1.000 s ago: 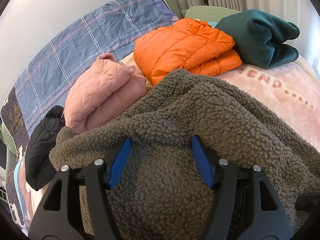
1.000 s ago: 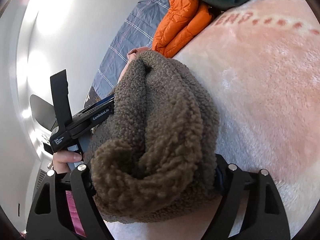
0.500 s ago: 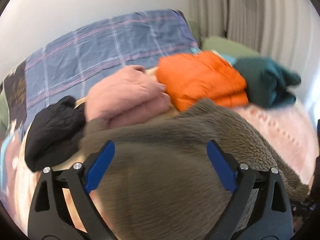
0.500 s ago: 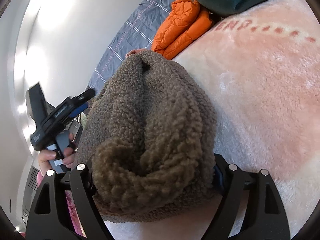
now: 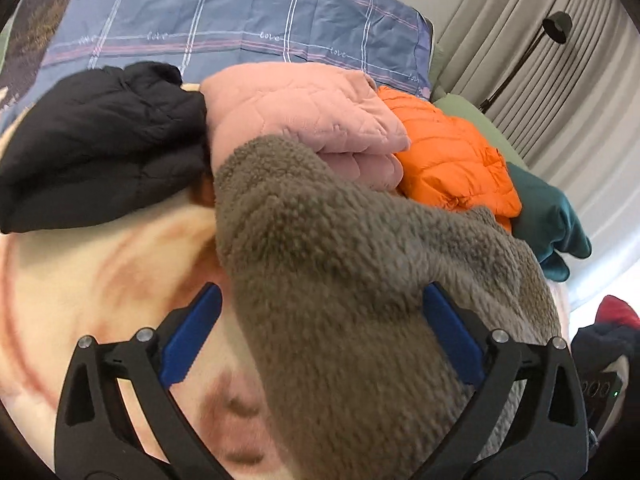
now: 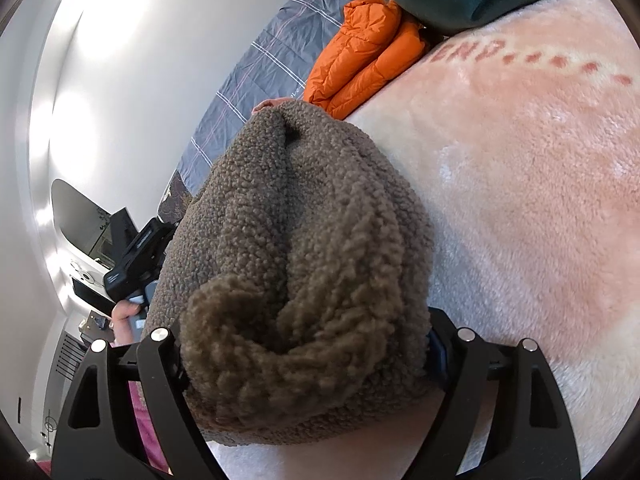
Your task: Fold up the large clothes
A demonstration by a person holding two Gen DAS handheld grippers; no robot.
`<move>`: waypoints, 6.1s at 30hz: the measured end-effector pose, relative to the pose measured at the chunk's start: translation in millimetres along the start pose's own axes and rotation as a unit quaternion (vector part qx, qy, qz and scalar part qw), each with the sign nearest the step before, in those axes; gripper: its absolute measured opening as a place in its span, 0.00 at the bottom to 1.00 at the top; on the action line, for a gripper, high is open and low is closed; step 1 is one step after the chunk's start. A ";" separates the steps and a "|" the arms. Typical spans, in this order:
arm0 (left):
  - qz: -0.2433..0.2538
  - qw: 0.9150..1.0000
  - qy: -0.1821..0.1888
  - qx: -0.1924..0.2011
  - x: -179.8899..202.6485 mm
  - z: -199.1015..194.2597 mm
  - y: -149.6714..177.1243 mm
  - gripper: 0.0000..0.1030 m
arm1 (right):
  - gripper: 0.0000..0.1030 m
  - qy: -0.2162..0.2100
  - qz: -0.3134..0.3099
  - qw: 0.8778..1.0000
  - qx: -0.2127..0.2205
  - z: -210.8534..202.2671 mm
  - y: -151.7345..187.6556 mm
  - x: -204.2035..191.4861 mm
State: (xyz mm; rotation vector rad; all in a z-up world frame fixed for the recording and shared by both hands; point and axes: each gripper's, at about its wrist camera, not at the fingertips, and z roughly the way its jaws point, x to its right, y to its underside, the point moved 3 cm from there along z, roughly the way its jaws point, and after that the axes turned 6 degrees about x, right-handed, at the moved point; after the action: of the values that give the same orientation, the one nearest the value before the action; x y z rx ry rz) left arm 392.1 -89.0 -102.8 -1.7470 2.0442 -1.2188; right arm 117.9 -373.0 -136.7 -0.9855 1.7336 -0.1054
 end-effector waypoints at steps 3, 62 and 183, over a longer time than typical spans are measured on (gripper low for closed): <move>-0.015 1.000 0.014 -0.007 -6.5 13.7 -1.2 0.98 | 0.82 0.002 -0.001 1.000 0.001 0.5 0.2 -0.8; -0.011 0.946 -0.195 0.259 -171.3 -402.3 -2.3 0.52 | 0.52 -0.261 -0.234 0.922 -0.167 123.3 71.5 -298.7; 0.107 0.931 -0.264 0.228 98.4 -275.7 122.7 0.98 | 0.99 0.160 -0.375 0.901 0.147 1.1 14.8 -205.9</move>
State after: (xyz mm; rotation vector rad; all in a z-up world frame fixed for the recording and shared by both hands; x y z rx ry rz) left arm 104.2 -54.9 26.5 -1.3898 1.4508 -0.9270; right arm 124.8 -228.3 10.4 -1.4089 1.4623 -1.0454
